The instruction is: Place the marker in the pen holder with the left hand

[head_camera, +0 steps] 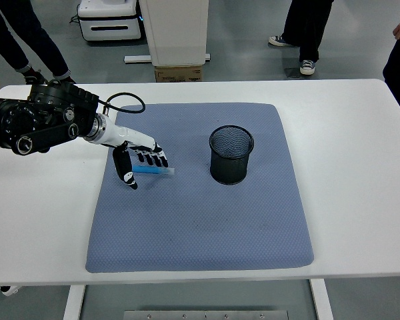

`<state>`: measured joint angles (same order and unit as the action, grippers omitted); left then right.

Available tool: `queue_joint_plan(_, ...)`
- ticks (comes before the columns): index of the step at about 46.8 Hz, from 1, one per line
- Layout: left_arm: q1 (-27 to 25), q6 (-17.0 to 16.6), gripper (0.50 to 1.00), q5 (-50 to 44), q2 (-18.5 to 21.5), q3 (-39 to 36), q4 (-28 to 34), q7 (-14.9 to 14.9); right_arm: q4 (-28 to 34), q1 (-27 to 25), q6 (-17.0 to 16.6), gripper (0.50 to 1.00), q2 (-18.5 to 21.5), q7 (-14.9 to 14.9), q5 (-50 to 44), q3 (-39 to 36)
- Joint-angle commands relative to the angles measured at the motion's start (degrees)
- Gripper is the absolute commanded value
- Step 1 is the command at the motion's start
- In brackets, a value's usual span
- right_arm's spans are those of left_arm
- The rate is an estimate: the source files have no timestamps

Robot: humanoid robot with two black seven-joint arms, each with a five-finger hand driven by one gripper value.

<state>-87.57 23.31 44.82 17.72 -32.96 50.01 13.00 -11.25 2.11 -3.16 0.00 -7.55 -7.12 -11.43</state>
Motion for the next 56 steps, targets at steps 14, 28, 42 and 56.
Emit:
queue_joint_plan(14, 0.21, -0.89, 0.757, 0.09, -0.32, 0.0, 0.0, 0.09, 0.0, 0.0, 0.0, 1.0, 0.0, -0.01, 0.0, 0.0)
queue_joint_plan(28, 0.29, -1.95, 0.678, 1.93, -0.32, 0.0, 0.0, 0.09, 0.0, 0.0, 0.0, 1.0, 0.0, -0.01, 0.0, -0.08)
queue_joint_plan(42, 0.73, -3.97, 0.675, 3.69, -0.93, -0.53, 0.0, 0.09, 0.0, 0.0, 0.0, 1.0, 0.0, -0.01, 0.0, 0.0)
queue_joint_plan(56, 0.91, -4.94, 0.651, 3.78, -1.55, -1.67, 0.09, 0.09, 0.0, 0.0, 0.0, 1.0, 0.0, 0.08, 0.0, -0.08)
